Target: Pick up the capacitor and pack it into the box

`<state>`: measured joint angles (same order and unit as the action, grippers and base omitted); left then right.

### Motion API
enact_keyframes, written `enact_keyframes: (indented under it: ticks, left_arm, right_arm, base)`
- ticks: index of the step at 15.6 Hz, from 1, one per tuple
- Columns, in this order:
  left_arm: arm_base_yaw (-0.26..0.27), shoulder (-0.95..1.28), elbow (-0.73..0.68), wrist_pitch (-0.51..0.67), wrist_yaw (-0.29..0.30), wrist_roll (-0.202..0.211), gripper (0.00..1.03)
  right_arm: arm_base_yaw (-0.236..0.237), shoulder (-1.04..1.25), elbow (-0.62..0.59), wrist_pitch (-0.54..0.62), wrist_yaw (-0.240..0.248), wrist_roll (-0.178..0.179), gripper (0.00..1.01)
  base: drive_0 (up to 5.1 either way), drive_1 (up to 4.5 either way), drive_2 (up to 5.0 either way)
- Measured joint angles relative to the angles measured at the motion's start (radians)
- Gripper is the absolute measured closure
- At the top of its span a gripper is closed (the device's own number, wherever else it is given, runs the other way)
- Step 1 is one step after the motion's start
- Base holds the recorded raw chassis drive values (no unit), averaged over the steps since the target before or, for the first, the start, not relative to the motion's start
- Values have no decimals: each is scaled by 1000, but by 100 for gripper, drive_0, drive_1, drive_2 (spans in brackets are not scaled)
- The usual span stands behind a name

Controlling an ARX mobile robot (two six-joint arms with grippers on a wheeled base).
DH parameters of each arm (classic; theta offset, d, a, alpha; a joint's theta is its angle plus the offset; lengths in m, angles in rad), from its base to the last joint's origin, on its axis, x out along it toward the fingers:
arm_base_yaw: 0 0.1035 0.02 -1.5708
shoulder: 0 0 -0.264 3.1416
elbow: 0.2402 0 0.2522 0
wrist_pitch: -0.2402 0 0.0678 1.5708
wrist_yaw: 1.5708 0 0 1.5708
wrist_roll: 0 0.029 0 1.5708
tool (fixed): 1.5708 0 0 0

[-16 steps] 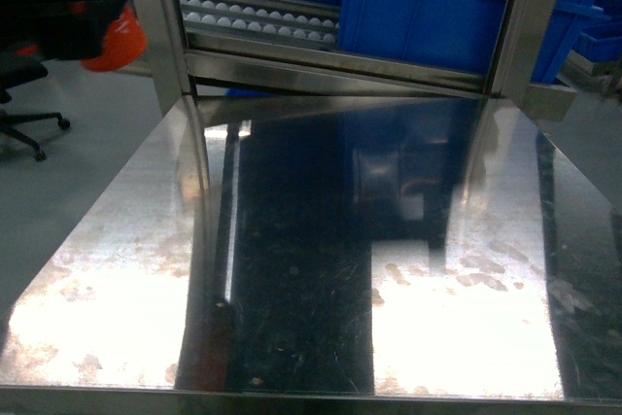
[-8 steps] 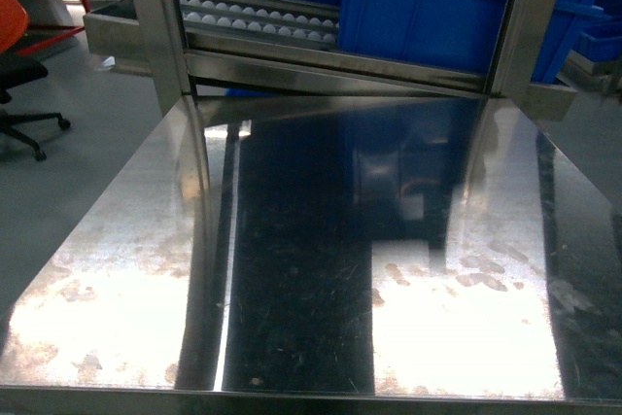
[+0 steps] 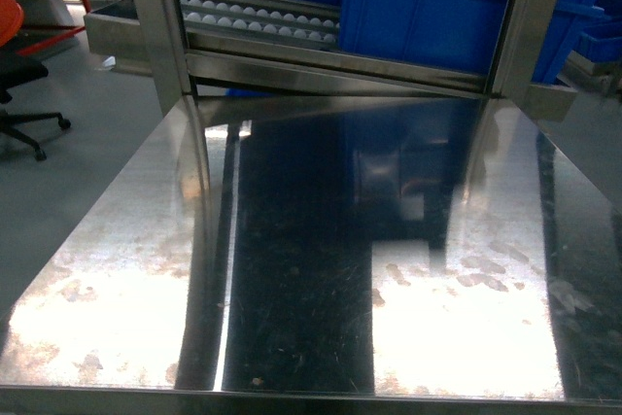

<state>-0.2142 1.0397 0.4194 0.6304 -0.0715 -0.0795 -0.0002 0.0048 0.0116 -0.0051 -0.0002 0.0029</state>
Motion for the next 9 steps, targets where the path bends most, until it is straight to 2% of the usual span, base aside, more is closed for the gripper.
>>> enact_keyframes:
  ticks: [1, 2, 3, 5, 9]
  left_arm:
    - [-3, -2, 0, -10, -21, 7, 58]
    - [-2, -25, -22, -12, -98, 34, 58]
    - [19, -72, -79, -9, -111, 51, 58]
    - [61, -140, -156, -5, -94, 61, 58]
    - [121, -293, -275, -37, -25, 62, 58]
  right_arm:
    - [0, 0, 0, 0, 0, 0, 3]
    - [0, 0, 0, 0, 0, 0, 3]
    - [0, 0, 0, 0, 0, 0, 3]
    - [0, 0, 0, 0, 0, 0, 3]
    - [0, 0, 0, 0, 0, 0, 3]
  base:
    - [0, 0, 0]
    - [0, 0, 0]
    - [0, 0, 0]
    - [0, 0, 0]
    - [0, 0, 0]
